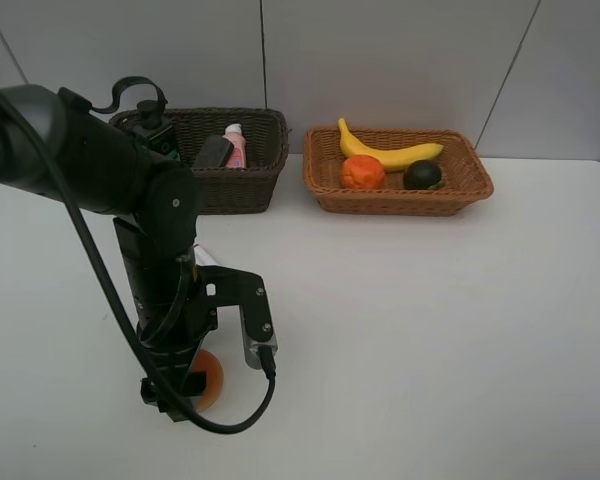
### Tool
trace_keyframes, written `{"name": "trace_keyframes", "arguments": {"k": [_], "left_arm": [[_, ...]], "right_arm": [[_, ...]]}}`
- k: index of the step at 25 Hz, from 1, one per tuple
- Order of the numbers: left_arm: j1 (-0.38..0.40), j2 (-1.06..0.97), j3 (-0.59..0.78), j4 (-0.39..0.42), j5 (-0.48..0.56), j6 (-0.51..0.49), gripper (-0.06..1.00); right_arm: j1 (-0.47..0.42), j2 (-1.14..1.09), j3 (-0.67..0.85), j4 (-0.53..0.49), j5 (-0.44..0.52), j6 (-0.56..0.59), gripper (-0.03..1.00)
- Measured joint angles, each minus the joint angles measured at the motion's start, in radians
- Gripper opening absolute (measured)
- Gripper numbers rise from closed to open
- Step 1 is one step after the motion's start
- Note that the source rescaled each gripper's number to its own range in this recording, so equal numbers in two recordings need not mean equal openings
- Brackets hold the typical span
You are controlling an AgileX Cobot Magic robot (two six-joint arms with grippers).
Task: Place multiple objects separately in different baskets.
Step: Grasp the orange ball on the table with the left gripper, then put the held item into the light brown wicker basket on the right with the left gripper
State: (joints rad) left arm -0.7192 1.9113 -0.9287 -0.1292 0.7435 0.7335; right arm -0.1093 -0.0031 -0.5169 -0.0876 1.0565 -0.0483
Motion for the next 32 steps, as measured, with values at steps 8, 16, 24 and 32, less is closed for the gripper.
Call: {"name": "trace_keyframes", "arguments": {"k": [8,16,24,32], "left_arm": [[0.0,0.0,0.0,-0.001,0.0,0.0,0.73],[0.0,0.0,0.0,0.002,-0.007,0.001,0.6],[0.0,-0.003,0.0,0.002,-0.01,0.001,0.6],[0.0,-0.18,-0.136,0.008,-0.026,-0.01,0.6]], "right_arm": [[0.0,0.0,0.0,0.0,0.0,0.0,0.98],[0.0,0.0,0.0,0.0,0.0,0.0,0.98],[0.0,0.0,0.0,0.0,0.0,0.0,0.98],[0.0,0.0,0.0,0.0,0.0,0.0,0.98]]}}
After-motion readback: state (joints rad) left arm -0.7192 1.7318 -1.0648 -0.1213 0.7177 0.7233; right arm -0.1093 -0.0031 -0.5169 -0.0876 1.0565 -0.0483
